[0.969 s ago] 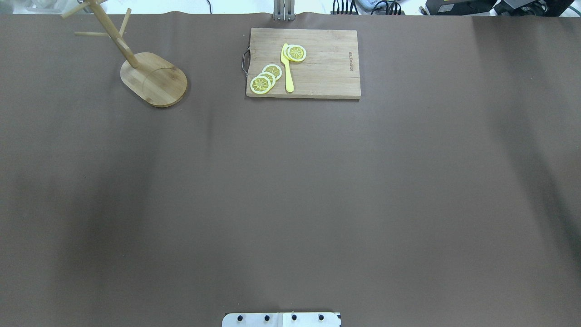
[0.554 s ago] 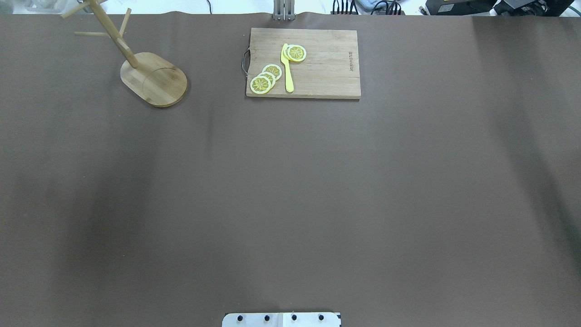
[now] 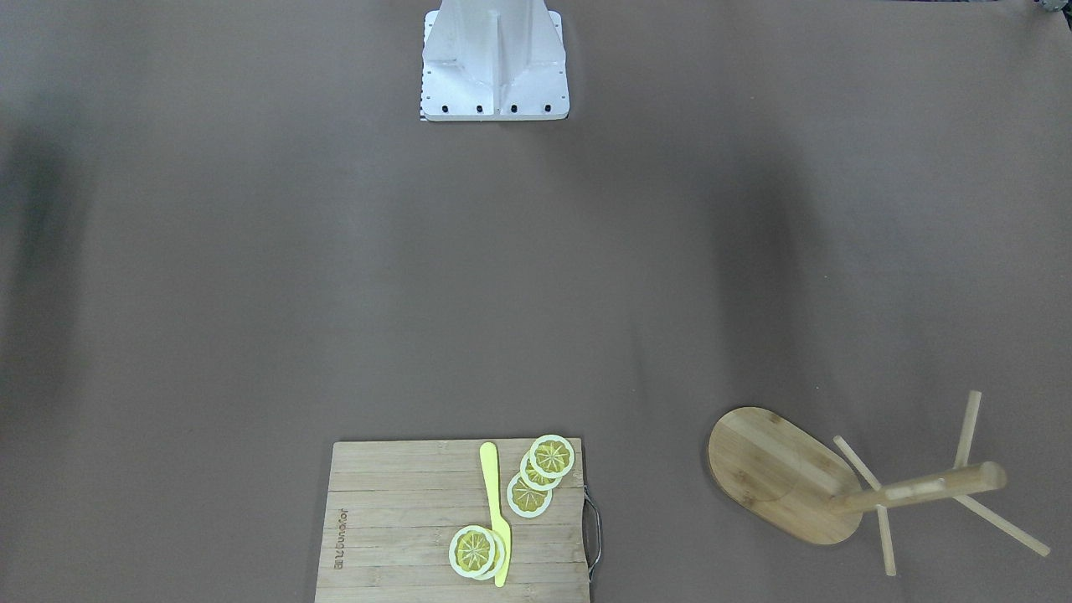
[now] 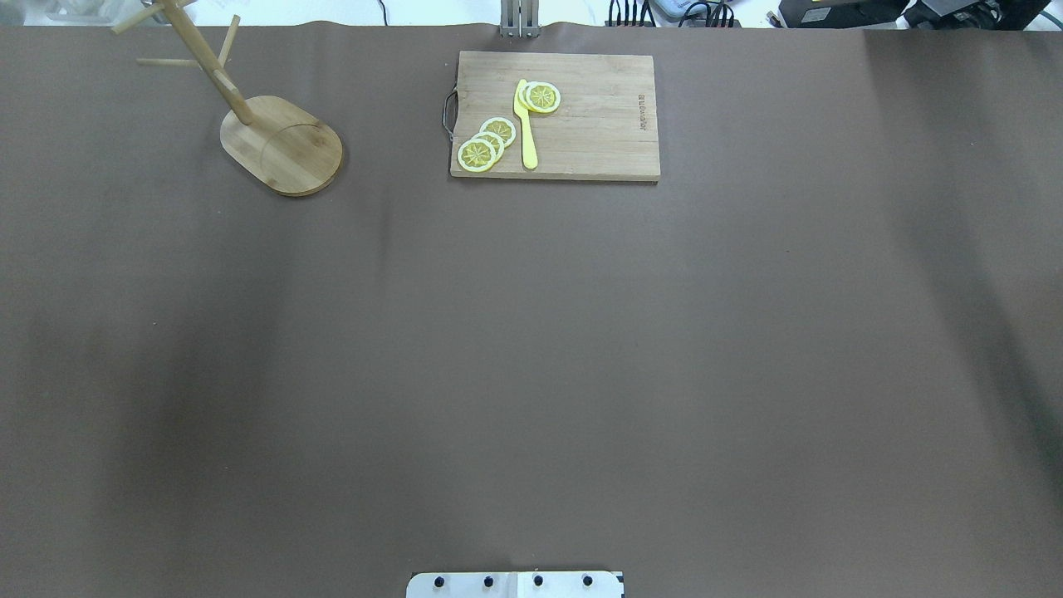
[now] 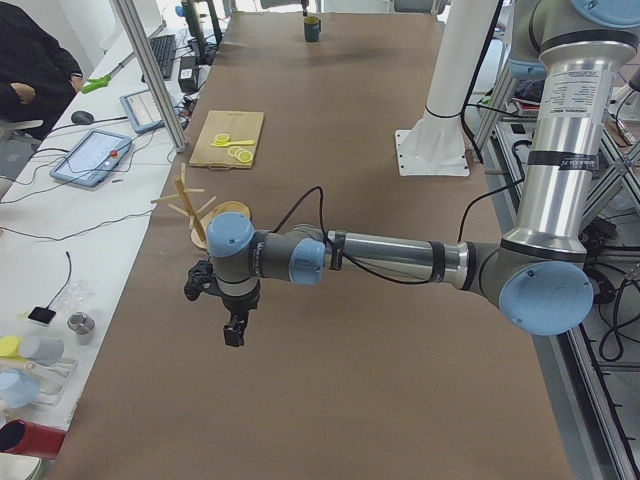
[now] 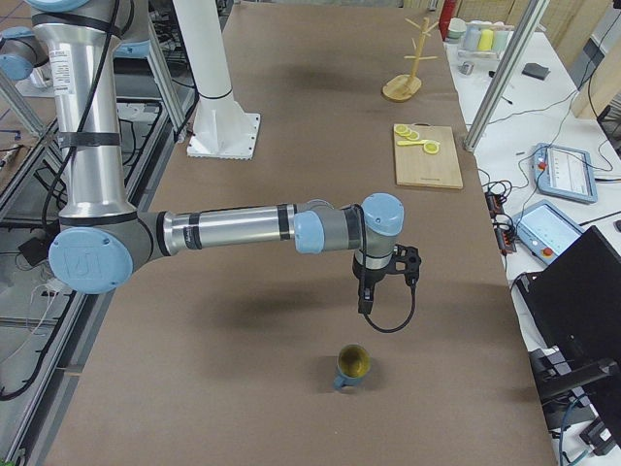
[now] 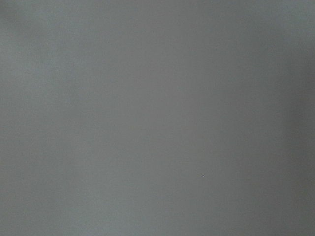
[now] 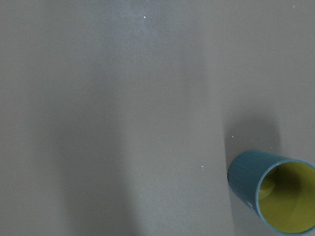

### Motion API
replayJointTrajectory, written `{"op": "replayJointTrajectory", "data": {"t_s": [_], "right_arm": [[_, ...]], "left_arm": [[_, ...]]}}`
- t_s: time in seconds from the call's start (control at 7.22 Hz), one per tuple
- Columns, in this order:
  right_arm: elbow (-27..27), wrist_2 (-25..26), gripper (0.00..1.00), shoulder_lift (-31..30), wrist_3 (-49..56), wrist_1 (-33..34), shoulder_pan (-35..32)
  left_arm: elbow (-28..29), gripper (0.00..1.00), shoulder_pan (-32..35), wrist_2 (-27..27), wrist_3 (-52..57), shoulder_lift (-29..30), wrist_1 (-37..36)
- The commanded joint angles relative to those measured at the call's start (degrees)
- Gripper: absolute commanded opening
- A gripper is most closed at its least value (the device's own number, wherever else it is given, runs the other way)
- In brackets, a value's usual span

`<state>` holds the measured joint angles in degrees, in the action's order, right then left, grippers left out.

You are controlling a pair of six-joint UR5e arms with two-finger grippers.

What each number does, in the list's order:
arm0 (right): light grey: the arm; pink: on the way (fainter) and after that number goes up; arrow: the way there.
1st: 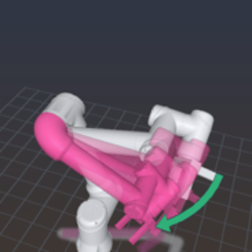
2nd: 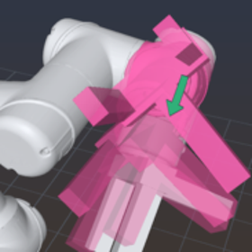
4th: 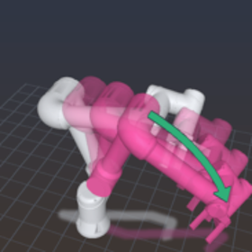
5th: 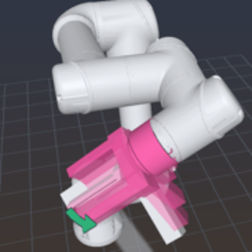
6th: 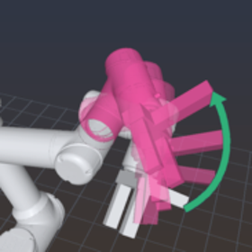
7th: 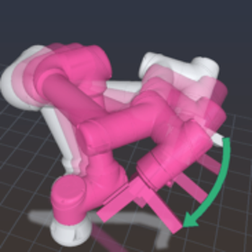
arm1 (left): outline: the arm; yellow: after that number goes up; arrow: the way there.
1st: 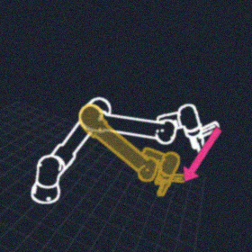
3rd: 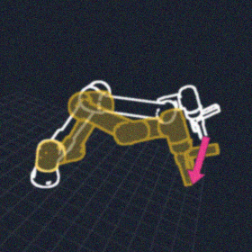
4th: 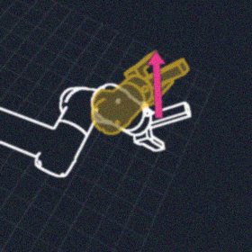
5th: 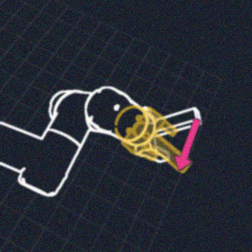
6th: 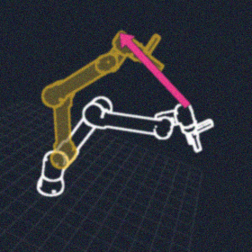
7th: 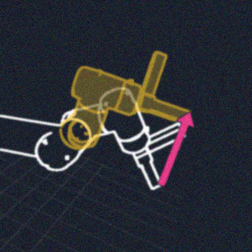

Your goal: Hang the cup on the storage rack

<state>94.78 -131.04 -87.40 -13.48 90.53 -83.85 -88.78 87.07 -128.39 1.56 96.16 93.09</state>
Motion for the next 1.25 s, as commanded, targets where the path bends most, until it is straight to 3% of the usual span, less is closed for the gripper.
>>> {"op": "replayJointTrajectory", "data": {"t_s": [0.0,1.11], "right_arm": [[0.14,0.0,1.0,0.12,-0.06,0.0,0.09],[-0.04,-0.09,1.0,0.48,-0.06,0.08,0.27]], "left_arm": [[0.1,0.99,-0.06,0.24,0.03,0.08,-0.01],[0.45,0.99,-0.32,0.42,0.38,1.21,0.95]]}}
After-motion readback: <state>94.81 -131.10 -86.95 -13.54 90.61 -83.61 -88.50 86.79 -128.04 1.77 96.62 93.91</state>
